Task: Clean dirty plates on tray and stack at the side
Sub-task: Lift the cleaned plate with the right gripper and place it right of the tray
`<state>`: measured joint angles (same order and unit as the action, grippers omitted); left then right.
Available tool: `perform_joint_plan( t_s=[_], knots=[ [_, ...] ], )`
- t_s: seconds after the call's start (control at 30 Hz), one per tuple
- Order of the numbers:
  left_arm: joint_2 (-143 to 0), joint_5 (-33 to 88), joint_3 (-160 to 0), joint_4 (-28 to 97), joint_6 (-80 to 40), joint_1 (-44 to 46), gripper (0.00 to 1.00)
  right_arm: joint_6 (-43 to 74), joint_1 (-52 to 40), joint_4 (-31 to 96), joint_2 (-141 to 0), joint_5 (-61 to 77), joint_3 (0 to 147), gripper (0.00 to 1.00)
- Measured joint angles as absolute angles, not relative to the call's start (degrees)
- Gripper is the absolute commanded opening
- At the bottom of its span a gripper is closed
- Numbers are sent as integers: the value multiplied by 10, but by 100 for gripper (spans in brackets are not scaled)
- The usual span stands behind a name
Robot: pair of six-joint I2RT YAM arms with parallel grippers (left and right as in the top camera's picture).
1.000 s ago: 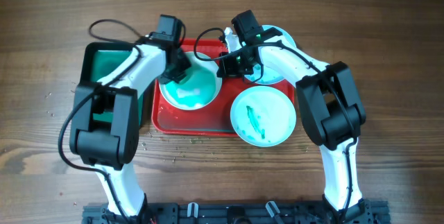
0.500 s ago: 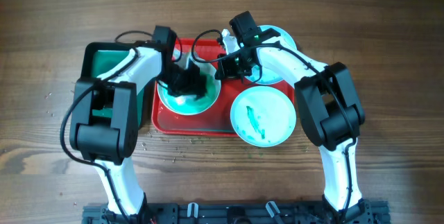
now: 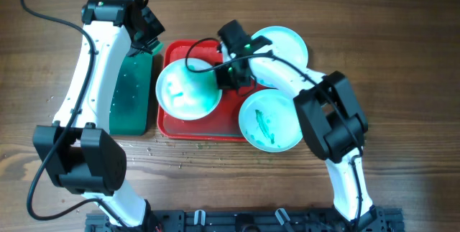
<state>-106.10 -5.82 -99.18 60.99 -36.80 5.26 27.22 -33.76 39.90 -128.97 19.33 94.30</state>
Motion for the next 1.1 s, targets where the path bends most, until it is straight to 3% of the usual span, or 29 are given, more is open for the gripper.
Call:
perform_joint_plan(
  t_s=[0.17,0.4,0.53,0.87,1.03,1.1],
  knots=[
    [-1062,-62,-992,642,-368,53,4,267,-330,467,-1266,133,948,4],
    [-1062,-62,-992,643,-368,53,4,246,-354,534,-1098,-162,948,4],
    [-1062,-62,-992,643,-368,53,4,228,-440,538,-1069,-407,949,4],
    [-1062,-62,-992,643,-368,53,4,181,-600,538,-1068,-801,949,4],
    [-1062,-62,-992,643,-368,53,4,181,-604,536,-1068,-839,949,4],
    [-1062,-62,-992,643,-368,53,4,174,-604,539,-1067,-787,949,4]
  ],
)
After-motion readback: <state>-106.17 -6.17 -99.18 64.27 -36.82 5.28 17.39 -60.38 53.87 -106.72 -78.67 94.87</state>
